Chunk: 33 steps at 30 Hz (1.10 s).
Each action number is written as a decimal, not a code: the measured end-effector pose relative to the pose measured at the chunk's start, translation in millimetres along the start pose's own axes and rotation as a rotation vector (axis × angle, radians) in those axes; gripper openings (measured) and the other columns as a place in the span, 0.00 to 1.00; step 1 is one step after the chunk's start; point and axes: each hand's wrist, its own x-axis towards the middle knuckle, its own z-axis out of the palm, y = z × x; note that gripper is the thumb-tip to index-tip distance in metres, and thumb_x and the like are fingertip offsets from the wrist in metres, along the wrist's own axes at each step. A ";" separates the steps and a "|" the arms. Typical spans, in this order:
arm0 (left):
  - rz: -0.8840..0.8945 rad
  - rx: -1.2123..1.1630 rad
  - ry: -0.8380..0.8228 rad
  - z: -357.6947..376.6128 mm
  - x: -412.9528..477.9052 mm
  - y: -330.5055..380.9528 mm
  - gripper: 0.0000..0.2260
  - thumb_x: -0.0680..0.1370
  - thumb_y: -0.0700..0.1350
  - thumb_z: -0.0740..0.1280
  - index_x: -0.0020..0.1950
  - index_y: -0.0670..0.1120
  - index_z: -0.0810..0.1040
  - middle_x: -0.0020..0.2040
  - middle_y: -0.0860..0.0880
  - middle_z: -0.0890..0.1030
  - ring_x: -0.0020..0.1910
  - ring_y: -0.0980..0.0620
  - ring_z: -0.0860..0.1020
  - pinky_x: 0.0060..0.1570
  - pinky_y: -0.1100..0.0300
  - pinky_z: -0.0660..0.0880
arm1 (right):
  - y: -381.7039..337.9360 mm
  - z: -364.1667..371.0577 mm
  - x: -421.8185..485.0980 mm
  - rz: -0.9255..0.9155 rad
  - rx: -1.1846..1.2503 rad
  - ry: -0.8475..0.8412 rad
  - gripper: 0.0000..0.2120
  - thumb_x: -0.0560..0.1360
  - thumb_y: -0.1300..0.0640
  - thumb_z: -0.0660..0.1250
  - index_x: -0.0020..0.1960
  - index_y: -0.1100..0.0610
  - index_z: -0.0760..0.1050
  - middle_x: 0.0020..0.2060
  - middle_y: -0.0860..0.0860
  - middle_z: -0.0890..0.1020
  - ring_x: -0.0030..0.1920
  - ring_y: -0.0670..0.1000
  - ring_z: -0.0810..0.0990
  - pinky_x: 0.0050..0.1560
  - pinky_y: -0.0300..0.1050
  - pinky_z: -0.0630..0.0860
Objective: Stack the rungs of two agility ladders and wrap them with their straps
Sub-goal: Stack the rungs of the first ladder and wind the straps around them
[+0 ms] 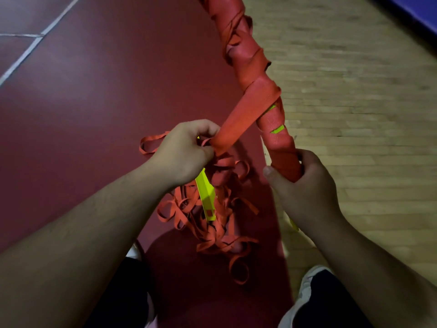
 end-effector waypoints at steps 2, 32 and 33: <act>0.004 -0.161 -0.129 1.2 -2.5 8.0 0.17 0.72 0.24 0.64 0.43 0.46 0.79 0.37 0.53 0.82 0.37 0.54 0.80 0.43 0.59 0.78 | 2.9 1.2 0.3 0.047 0.000 -0.008 0.15 0.70 0.46 0.76 0.53 0.45 0.76 0.37 0.40 0.81 0.37 0.31 0.78 0.30 0.26 0.67; -0.169 -0.819 -0.349 18.8 -7.1 1.6 0.19 0.77 0.54 0.60 0.60 0.42 0.69 0.29 0.44 0.66 0.22 0.57 0.61 0.30 0.54 0.54 | -16.5 -15.7 -14.7 0.444 0.988 -1.140 0.37 0.62 0.31 0.77 0.59 0.57 0.81 0.34 0.58 0.81 0.28 0.53 0.81 0.33 0.48 0.79; -0.158 -0.849 -0.355 19.9 -8.4 2.7 0.16 0.79 0.53 0.60 0.56 0.41 0.70 0.27 0.50 0.69 0.22 0.58 0.62 0.27 0.59 0.56 | -14.4 -15.6 -13.8 0.440 0.994 -1.162 0.37 0.63 0.30 0.76 0.59 0.57 0.81 0.35 0.58 0.82 0.28 0.53 0.82 0.33 0.48 0.80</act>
